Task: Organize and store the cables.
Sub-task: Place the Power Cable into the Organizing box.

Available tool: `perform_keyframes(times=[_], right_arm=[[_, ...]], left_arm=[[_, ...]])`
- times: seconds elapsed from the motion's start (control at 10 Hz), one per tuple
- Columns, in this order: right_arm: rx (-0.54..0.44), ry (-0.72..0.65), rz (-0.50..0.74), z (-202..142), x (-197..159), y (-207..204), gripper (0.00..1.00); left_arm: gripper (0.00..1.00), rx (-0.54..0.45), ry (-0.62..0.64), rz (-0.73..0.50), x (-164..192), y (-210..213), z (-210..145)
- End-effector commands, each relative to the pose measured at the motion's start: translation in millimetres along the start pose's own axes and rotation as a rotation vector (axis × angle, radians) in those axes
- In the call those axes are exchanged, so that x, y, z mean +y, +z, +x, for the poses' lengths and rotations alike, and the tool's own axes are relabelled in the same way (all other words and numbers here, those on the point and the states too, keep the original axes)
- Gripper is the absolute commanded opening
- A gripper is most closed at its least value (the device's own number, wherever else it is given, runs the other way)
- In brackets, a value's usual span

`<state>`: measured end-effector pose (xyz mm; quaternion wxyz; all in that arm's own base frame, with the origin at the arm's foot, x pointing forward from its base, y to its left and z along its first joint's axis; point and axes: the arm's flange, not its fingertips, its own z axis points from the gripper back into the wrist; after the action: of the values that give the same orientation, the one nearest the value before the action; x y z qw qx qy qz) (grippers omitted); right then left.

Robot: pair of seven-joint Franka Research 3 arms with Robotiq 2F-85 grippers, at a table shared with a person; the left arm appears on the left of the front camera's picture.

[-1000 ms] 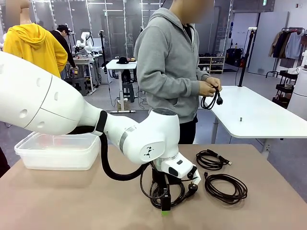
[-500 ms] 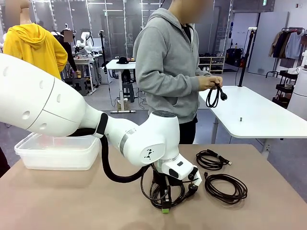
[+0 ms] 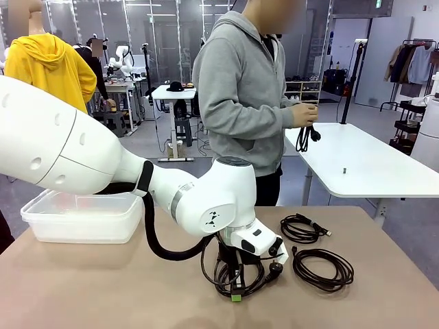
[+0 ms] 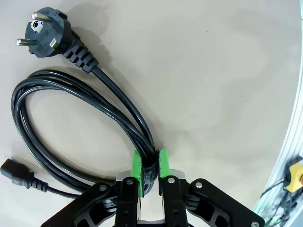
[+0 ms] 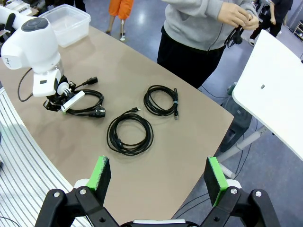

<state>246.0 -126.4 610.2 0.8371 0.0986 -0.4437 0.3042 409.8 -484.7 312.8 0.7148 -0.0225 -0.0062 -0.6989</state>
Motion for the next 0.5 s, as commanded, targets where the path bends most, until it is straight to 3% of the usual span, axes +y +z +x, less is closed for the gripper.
perform_keyframes(times=[0.0,0.4], right_arm=[[-0.001,-0.002,0.000,-1.0,-0.4,0.0,1.00],[-0.001,-0.002,0.000,-1.0,-0.4,0.0,1.00]], left_arm=[[0.00,-0.017,-0.011,-0.026,-8.2,13.5,-7.1],[0.00,-0.018,-0.062,0.041,-6.7,79.9,-11.1]])
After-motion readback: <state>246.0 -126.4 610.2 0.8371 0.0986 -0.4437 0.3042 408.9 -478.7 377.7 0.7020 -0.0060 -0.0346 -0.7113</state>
